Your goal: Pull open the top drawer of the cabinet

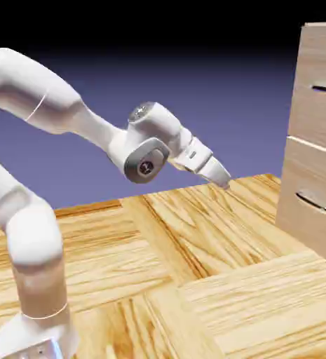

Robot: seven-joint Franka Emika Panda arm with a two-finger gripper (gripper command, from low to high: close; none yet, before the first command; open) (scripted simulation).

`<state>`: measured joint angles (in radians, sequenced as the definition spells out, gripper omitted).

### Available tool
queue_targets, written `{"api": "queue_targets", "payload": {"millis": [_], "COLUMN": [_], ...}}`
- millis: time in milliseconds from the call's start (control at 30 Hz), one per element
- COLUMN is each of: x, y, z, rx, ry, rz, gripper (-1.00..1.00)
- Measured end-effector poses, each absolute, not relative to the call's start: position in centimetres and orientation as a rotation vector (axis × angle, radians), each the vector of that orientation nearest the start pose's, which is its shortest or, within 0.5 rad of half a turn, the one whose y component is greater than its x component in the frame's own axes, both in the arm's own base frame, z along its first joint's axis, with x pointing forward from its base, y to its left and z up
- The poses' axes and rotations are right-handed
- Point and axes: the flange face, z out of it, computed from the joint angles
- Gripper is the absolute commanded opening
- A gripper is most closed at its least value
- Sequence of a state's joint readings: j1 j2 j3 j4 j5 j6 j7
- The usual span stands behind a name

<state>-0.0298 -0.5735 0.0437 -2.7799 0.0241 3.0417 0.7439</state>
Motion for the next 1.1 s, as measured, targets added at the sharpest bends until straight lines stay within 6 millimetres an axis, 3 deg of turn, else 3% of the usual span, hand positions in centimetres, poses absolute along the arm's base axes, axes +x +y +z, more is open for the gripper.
{"api": "queue_targets", "payload": {"millis": [267, 567, 833, 1100], "x": [41.8, 44.0, 46.8, 50.9], "y": [1.9, 6.9, 12.9, 18.7], "z": [57.7, 66.1, 69.8, 70.1], "rx": [-2.238, -2.021, -1.872, -1.761], "ry": [1.024, 1.010, 0.965, 0.932], "rz": [-1.388, -1.613, -1.705, -1.700], "gripper": [0.00, 0.00, 0.00, 0.00]}}
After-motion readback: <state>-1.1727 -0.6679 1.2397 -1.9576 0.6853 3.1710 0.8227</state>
